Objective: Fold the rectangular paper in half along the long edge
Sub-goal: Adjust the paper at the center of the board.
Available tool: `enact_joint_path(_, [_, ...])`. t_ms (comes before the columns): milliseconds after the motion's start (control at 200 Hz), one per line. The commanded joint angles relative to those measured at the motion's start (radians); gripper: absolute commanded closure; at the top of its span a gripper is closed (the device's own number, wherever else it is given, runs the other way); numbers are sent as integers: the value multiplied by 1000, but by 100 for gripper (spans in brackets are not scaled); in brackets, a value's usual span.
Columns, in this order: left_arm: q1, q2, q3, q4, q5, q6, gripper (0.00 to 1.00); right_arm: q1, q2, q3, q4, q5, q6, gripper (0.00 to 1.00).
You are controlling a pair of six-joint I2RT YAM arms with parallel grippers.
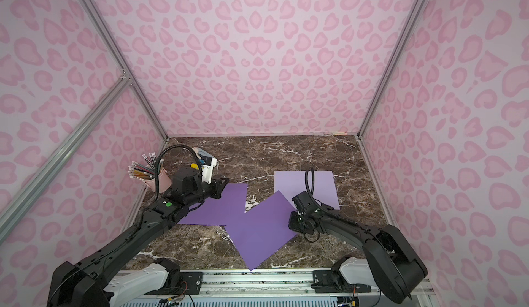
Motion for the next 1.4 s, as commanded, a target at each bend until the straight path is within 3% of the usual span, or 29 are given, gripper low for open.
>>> enact_joint_path(0, [-7,0,3,9,-12,-13,97,-28,67,34,-68,111,-67,82])
enact_joint_path(340, [-23,-22,-20,7,-15,-31,97,-54,316,300,-67,263,-315,85])
enact_joint_path(575, [-38,-6,-16,7,-2,-34,97,-90,452,475,-13,280,-484,100])
enact_joint_path(755, [-63,37,7,10,-2,-26,97,-126,415,556,-13,233,-538,100])
enact_joint_path(895, [-92,126,57,11,2,0,97,-157,296,509,-17,142,-511,100])
enact_joint_path(955, [-107,183,89,13,31,26,97,-178,240,456,-18,98,-482,94])
enact_joint_path(1110, [-150,373,209,-36,59,109,96,-241,114,277,18,-23,-415,64])
enact_joint_path(1260, [-208,530,335,-74,72,166,96,-289,0,131,53,-97,-362,52])
enact_joint_path(1400, [-245,647,403,-66,90,178,96,-287,-45,80,99,-183,-334,46])
